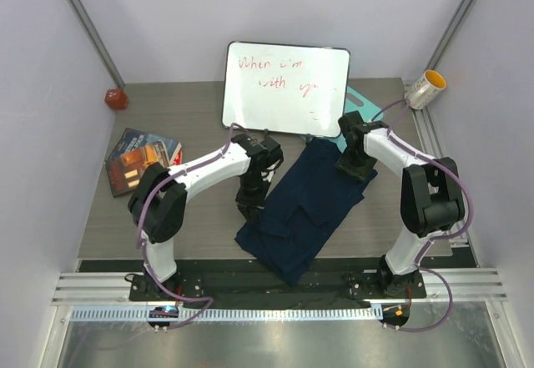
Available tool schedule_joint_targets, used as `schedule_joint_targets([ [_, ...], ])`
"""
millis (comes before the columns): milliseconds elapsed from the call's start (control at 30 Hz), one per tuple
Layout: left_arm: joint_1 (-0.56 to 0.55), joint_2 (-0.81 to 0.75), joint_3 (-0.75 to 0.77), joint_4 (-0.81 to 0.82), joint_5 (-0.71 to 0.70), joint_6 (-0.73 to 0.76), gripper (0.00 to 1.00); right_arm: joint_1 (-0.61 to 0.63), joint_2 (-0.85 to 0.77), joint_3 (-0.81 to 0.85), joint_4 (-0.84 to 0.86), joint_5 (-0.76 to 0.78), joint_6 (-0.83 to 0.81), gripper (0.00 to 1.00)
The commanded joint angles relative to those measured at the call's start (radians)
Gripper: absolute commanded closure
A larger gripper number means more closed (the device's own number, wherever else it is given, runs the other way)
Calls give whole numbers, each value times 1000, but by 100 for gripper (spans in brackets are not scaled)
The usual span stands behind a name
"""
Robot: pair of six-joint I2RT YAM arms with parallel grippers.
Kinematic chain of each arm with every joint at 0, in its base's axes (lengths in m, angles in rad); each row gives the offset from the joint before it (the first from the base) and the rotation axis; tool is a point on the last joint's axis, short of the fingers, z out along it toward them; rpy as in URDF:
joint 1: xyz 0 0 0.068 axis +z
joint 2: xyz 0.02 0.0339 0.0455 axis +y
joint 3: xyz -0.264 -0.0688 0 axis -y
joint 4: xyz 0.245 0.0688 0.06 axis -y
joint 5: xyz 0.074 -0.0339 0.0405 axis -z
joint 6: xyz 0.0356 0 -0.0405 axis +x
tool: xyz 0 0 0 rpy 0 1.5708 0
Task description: Fold and stack the t-shirts
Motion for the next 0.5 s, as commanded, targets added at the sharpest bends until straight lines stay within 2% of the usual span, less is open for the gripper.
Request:
schedule_joint_targets([
  [0, 7, 40, 4, 32, 39, 30, 87, 1, 27, -12, -14, 3, -26, 46],
  [467, 7, 210, 30, 161, 142, 64, 94, 1, 125, -29, -3, -63, -100, 52],
])
